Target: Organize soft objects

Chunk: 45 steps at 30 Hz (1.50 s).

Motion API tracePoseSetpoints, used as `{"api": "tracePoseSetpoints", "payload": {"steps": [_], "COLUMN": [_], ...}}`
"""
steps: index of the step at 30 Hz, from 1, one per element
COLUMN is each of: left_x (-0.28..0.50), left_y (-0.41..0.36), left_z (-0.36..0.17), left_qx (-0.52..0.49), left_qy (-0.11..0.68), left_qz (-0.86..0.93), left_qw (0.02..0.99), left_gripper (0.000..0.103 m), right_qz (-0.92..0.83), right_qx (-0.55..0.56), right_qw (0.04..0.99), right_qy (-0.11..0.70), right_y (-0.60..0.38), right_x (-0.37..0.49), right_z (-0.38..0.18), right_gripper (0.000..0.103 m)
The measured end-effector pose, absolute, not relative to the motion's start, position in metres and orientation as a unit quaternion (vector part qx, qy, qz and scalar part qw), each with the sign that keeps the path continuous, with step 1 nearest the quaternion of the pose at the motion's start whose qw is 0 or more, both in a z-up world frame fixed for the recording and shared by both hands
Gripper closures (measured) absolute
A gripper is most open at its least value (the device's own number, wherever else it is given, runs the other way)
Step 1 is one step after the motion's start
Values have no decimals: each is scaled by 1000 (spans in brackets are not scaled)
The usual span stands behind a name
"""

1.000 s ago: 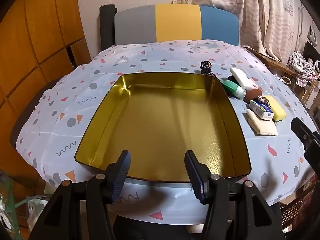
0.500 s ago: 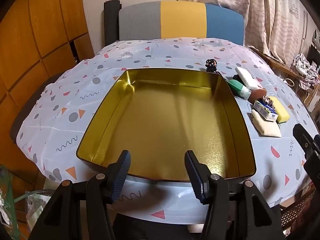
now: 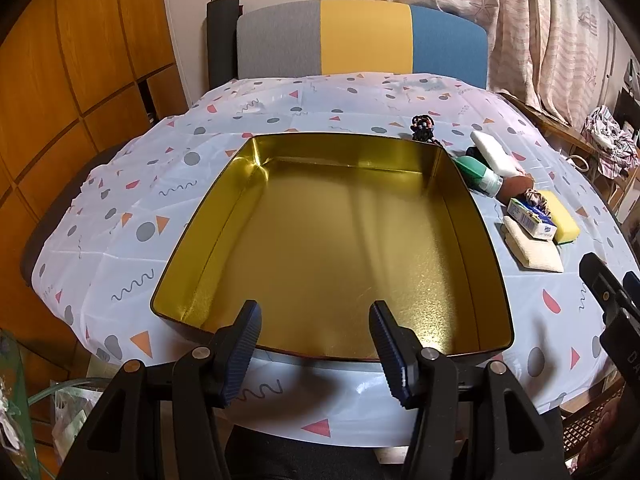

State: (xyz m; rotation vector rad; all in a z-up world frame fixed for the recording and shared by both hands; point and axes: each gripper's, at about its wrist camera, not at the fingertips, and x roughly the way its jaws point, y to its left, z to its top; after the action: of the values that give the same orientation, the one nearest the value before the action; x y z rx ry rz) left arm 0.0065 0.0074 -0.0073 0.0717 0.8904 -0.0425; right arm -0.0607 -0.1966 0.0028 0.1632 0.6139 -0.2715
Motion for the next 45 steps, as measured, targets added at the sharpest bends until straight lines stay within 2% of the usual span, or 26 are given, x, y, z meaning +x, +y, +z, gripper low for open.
{"api": "tracePoseSetpoints", "payload": {"steps": [45], "left_x": [7], "left_y": [7], "left_z": [-15], "left_qx": [40], "left_qy": [438], "left_qz": [-20], "left_qw": [898], "left_gripper": [46], "right_qz": [-115], "right_qx": [83], "right_qw": [939], "right_qy": [313], "right_y": [-195], "right_x": [-58], "right_z": [0], "right_gripper": [0]}}
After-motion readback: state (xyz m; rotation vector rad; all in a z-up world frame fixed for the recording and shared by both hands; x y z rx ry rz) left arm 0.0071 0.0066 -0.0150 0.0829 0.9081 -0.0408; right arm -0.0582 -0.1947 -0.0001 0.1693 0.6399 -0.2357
